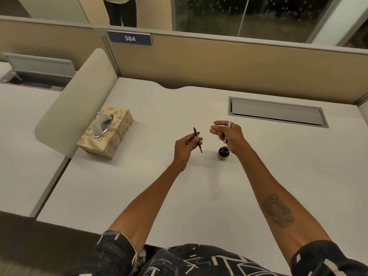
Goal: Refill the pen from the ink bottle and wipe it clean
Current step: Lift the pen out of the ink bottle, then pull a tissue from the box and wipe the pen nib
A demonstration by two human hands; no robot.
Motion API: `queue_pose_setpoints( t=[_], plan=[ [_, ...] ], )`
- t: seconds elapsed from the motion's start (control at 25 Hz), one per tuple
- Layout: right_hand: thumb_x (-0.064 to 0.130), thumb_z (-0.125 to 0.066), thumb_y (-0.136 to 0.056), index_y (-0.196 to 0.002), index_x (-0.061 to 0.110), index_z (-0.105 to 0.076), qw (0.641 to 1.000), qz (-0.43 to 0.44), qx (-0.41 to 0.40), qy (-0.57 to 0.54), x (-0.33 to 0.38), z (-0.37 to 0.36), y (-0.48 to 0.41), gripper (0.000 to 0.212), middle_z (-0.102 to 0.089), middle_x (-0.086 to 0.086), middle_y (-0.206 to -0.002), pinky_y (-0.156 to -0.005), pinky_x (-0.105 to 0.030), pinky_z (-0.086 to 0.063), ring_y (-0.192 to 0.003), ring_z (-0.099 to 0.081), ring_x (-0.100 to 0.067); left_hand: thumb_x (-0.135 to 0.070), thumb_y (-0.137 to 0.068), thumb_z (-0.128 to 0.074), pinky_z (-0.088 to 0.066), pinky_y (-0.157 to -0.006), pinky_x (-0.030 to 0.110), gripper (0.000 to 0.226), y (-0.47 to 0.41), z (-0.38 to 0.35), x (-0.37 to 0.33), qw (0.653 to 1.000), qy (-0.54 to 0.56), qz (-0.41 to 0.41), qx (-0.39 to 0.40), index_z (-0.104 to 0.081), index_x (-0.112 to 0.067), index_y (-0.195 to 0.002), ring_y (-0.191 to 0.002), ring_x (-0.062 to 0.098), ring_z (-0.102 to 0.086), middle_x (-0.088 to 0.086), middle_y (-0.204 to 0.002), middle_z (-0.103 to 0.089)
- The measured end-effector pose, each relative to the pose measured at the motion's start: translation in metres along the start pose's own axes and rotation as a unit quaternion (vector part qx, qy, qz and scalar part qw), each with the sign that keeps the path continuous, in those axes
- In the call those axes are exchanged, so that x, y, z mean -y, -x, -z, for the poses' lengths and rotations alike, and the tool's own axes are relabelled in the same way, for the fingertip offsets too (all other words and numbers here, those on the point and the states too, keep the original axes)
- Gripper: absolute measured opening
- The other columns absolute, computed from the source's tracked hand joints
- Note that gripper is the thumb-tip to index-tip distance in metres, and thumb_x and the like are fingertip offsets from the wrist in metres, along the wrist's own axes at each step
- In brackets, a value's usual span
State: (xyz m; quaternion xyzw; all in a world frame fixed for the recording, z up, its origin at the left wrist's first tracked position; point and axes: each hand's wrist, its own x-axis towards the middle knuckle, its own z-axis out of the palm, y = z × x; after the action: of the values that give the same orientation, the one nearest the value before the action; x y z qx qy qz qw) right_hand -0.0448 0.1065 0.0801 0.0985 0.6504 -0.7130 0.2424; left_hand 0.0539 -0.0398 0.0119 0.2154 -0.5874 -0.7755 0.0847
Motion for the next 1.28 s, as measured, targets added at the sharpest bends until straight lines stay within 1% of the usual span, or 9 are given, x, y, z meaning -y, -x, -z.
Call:
queue_pose_setpoints(
  t=[0.12, 0.28, 0.52, 0.68, 0.88, 1.04, 1.12, 1.2, 1.28],
  plan=[
    [0.004, -0.067, -0.089, -0.114, 0.004, -0.067, 0.998, 0.018, 0.028, 0.058, 0.001, -0.027, -0.003, 0.025, -0.074, -0.015, -0.105, -0.046, -0.011, -0.044, -0.092, -0.075, -0.023, -0.01, -0.094, -0.066, -0.057, -0.09, 0.031, 0.021, 0.003, 0.023, -0.002, 1.0, 0.006, -0.006, -0.024, -0.071, -0.006, -0.114, -0.091, 0.027, -0.073, 0.021, -0.114, -0.072],
    [0.005, -0.065, -0.091, -0.116, 0.006, -0.068, 0.992, 0.035, 0.076, 0.094, 0.004, -0.069, -0.003, 0.025, -0.074, -0.014, -0.105, -0.057, -0.014, -0.051, -0.094, -0.074, -0.024, -0.011, -0.093, -0.067, -0.058, -0.094, 0.034, 0.015, 0.009, 0.055, -0.003, 0.997, 0.017, -0.01, -0.072, -0.074, -0.012, -0.107, -0.098, 0.032, -0.073, 0.018, -0.119, -0.071],
    [0.007, -0.063, -0.092, -0.111, 0.011, -0.07, 0.973, 0.042, 0.137, 0.179, -0.004, -0.139, -0.002, 0.02, -0.075, -0.011, -0.104, -0.049, -0.012, -0.044, -0.091, -0.075, -0.022, -0.01, -0.093, -0.067, -0.057, -0.095, 0.036, 0.029, 0.019, 0.109, -0.008, 0.988, 0.031, -0.011, -0.149, -0.069, 0.001, -0.119, -0.096, 0.032, -0.074, 0.015, -0.105, -0.076],
    [0.013, -0.065, -0.092, -0.11, 0.013, -0.071, 0.96, 0.039, 0.169, 0.221, -0.016, -0.186, 0.001, 0.019, -0.075, -0.007, -0.102, -0.047, -0.015, -0.039, -0.087, -0.075, -0.018, -0.01, -0.093, -0.067, -0.057, -0.095, 0.036, 0.027, 0.03, 0.148, -0.011, 0.981, 0.044, -0.022, -0.189, -0.07, -0.001, -0.118, -0.095, 0.031, -0.074, 0.018, -0.108, -0.075],
    [0.018, -0.066, -0.09, -0.108, 0.016, -0.072, 0.939, 0.062, 0.205, 0.269, -0.029, -0.238, -0.002, 0.019, -0.076, -0.006, -0.102, -0.054, -0.024, -0.037, -0.08, -0.076, -0.016, -0.011, -0.093, -0.068, -0.056, -0.098, 0.041, 0.02, 0.039, 0.187, -0.014, 0.974, 0.051, -0.031, -0.217, -0.073, -0.007, -0.111, -0.093, 0.029, -0.074, 0.019, -0.113, -0.073],
    [0.019, -0.068, -0.087, -0.112, 0.013, -0.072, 0.901, 0.129, 0.22, 0.351, -0.036, -0.281, -0.007, 0.026, -0.074, -0.004, -0.107, -0.061, -0.02, -0.045, -0.073, -0.074, -0.011, -0.011, -0.093, -0.067, -0.055, -0.099, 0.042, 0.023, 0.04, 0.208, -0.014, 0.97, 0.062, -0.023, -0.235, -0.072, -0.007, -0.115, -0.096, 0.029, -0.073, 0.018, -0.11, -0.074],
    [0.019, -0.069, -0.087, -0.112, 0.011, -0.072, 0.874, 0.167, 0.236, 0.389, -0.038, -0.304, -0.009, 0.027, -0.072, -0.006, -0.113, -0.066, -0.021, -0.054, -0.074, -0.074, -0.014, -0.01, -0.093, -0.067, -0.055, -0.099, 0.041, 0.026, 0.039, 0.216, -0.011, 0.969, 0.07, -0.017, -0.238, -0.07, -0.004, -0.118, -0.097, 0.029, -0.073, 0.016, -0.107, -0.075],
    [0.018, -0.07, -0.086, -0.113, 0.013, -0.072, 0.843, 0.2, 0.241, 0.438, -0.04, -0.328, -0.013, 0.028, -0.068, -0.009, -0.122, -0.079, -0.03, -0.059, -0.08, -0.073, -0.019, -0.01, -0.093, -0.066, -0.055, -0.099, 0.041, 0.028, 0.04, 0.223, -0.008, 0.968, 0.074, -0.01, -0.241, -0.069, -0.002, -0.121, -0.096, 0.029, -0.073, 0.014, -0.103, -0.075],
    [0.02, -0.07, -0.085, -0.118, 0.02, -0.07, 0.806, 0.225, 0.237, 0.494, -0.043, -0.349, -0.017, 0.033, -0.066, -0.009, -0.127, -0.085, -0.034, -0.056, -0.095, -0.07, -0.024, -0.011, -0.093, -0.067, -0.055, -0.099, 0.041, 0.028, 0.041, 0.227, -0.005, 0.967, 0.074, -0.008, -0.244, -0.069, -0.003, -0.12, -0.097, 0.03, -0.073, 0.012, -0.102, -0.076]
  ],
)
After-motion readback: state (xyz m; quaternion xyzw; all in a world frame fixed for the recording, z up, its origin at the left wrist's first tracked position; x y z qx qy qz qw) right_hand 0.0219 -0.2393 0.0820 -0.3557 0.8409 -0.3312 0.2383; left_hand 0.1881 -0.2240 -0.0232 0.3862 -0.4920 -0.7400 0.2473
